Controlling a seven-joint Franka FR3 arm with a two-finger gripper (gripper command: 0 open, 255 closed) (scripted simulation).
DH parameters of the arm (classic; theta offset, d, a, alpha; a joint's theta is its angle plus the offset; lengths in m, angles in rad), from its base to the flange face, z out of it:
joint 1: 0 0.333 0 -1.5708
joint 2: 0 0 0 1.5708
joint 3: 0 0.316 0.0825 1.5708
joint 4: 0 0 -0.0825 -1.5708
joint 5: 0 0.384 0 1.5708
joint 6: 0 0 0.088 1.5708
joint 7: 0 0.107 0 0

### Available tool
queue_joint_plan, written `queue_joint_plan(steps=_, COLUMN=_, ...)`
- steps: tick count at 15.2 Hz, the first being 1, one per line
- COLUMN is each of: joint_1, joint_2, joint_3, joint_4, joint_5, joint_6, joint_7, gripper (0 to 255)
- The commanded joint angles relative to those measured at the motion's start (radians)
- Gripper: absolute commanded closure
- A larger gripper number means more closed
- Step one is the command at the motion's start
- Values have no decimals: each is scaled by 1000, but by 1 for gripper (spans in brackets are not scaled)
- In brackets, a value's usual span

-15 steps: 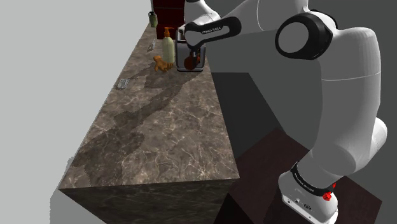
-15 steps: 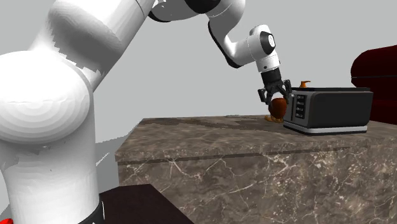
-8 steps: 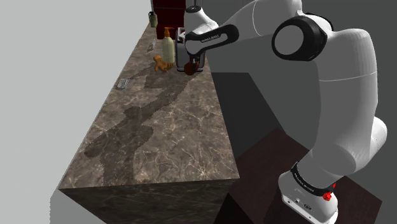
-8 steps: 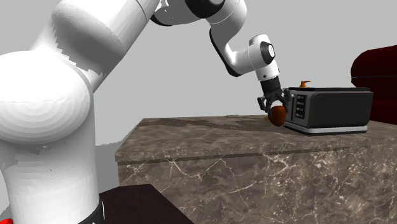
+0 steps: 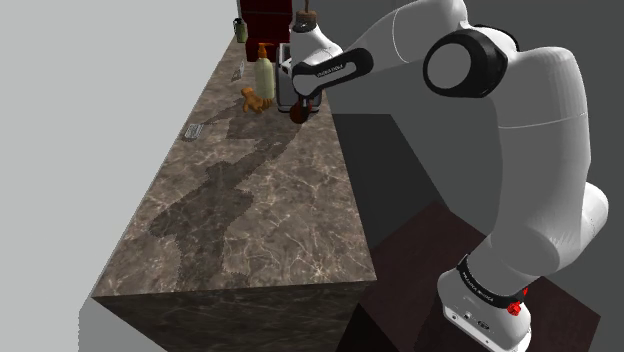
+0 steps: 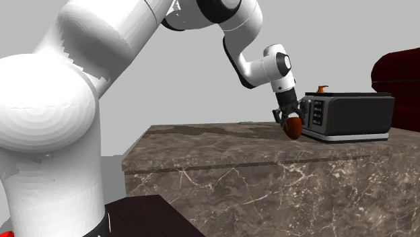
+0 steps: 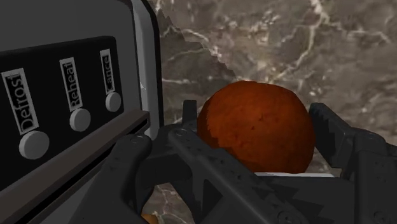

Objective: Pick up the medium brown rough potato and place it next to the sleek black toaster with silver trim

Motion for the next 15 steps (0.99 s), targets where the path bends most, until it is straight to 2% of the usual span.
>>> queue_joint_plan(steps=1, joint_1=2, joint_2=9, joint_3=-1, joint_4=-8, joint_5=-1, joint_6=3, joint_7=3, gripper=255)
queue_joint_plan(steps=5, joint_1=1, joint_2=9, joint_3=-1, joint_4=-8, joint_5=-1, joint_6=3, joint_7=3, gripper=255)
queue_joint_plan(steps=6, joint_1=3, joint_2=11, joint_3=-1, joint_4=-3, joint_5=-1, joint_6=0, joint_7=4, gripper=0)
queue_joint_plan(steps=11, joint_1=1, joint_2=9, joint_3=-1, joint_4=-8, joint_5=-1, joint_6=3, joint_7=3, gripper=0)
queue_joint_plan(steps=15, joint_1=6, joint_2=-77, joint_3=16, joint_4=-26, joint_5=17, joint_6=-66, joint_7=-5, gripper=0)
